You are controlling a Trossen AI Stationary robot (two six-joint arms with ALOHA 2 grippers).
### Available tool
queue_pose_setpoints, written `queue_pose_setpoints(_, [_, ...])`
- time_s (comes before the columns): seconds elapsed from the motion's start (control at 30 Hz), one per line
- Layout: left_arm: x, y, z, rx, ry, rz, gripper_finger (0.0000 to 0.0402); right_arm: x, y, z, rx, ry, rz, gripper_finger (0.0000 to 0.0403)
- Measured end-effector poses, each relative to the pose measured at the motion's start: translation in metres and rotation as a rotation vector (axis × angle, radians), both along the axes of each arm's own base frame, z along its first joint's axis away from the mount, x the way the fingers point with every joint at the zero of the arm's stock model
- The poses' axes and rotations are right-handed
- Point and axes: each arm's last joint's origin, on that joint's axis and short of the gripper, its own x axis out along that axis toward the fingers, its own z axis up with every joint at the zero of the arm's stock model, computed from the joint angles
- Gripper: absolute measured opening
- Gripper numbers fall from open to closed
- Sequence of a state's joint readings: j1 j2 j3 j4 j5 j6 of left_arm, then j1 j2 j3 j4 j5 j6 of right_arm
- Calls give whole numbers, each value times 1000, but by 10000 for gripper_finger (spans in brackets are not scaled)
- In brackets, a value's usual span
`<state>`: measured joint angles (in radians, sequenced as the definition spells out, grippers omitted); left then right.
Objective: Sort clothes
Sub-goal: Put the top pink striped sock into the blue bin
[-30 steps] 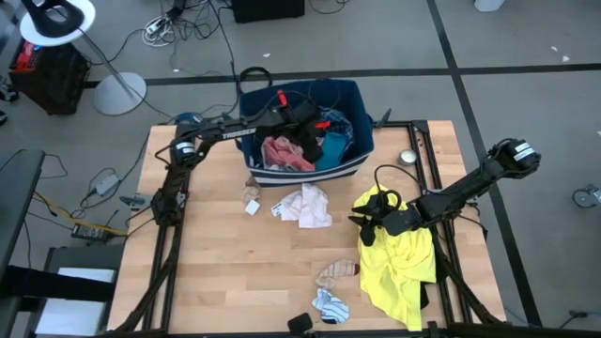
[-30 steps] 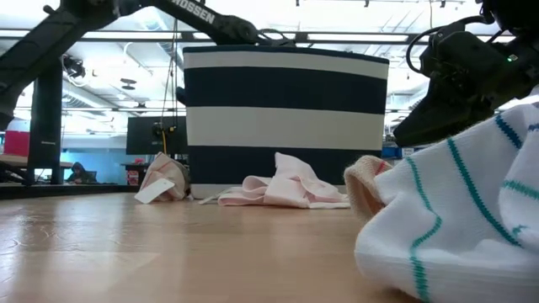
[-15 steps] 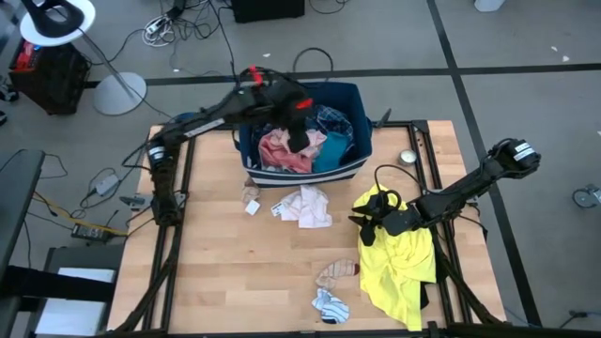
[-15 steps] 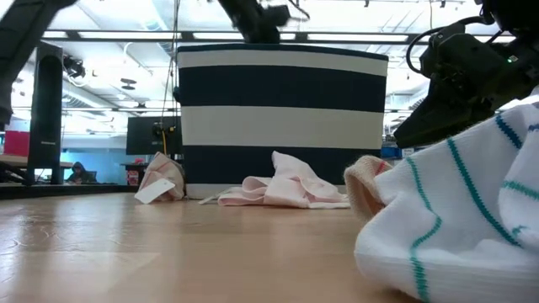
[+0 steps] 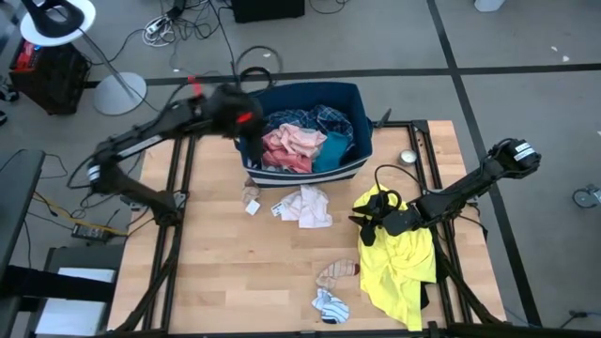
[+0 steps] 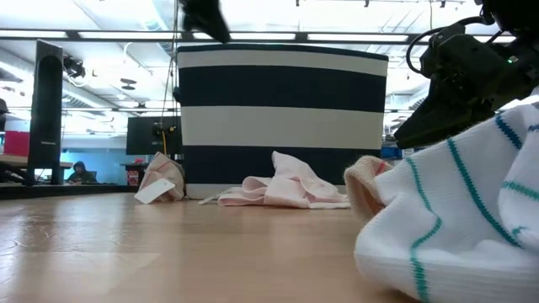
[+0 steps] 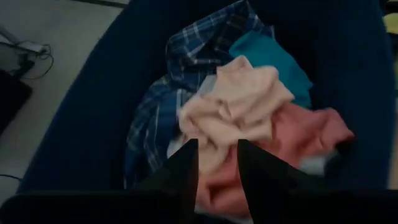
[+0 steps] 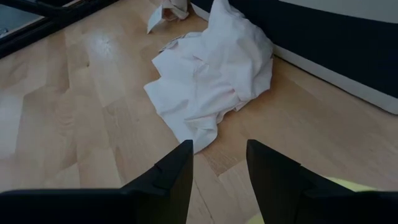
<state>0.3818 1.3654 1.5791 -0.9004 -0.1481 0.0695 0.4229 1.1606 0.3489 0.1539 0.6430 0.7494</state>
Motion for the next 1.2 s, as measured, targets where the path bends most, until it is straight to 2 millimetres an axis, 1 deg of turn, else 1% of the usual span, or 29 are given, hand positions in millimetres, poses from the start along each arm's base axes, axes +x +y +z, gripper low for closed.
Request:
queue_pose_setpoints(0.13, [-38, -21, -14, -47, -67, 30, 117, 0, 0, 0, 0, 0, 0, 150])
queue_pose_setpoints(0.23, [-60, -37, -28, -68, -107, 46, 117, 0, 0, 0, -2, -1, -3, 150])
queue_pose_setpoints(0.37, [-86, -54, -51, -94, -115, 61, 117, 0, 0, 0, -2, -1, -4, 150])
queue_pose_setpoints(0.43, [-94, -61, -64, -126, -121, 64, 117, 0, 0, 0, -2, -2, -4, 150])
queue_pose_setpoints(0.53, [-100, -67, -87, -175, -106, 74, 117, 0, 0, 0, -4, -5, -13, 150])
queue_pose_setpoints(0.63, [-101, -69, -112, -214, -60, 102, 117, 0, -1, 0, -4, -7, -18, 150])
queue_pose_setpoints(0.73, [-99, -70, -137, -232, -20, 130, 117, 0, -1, 0, -2, -8, -20, 150])
queue_pose_setpoints(0.9, [-93, -70, -176, -244, -36, 136, 117, 0, -1, 0, -2, -8, -20, 150])
queue_pose_setpoints(1.1, [-93, -70, -215, -256, -69, 151, 117, 0, -1, 0, -2, -8, -20, 150])
queue_pose_setpoints(1.2, [-94, -70, -229, -253, -105, 146, 117, 0, 0, 0, -2, -8, -19, 150])
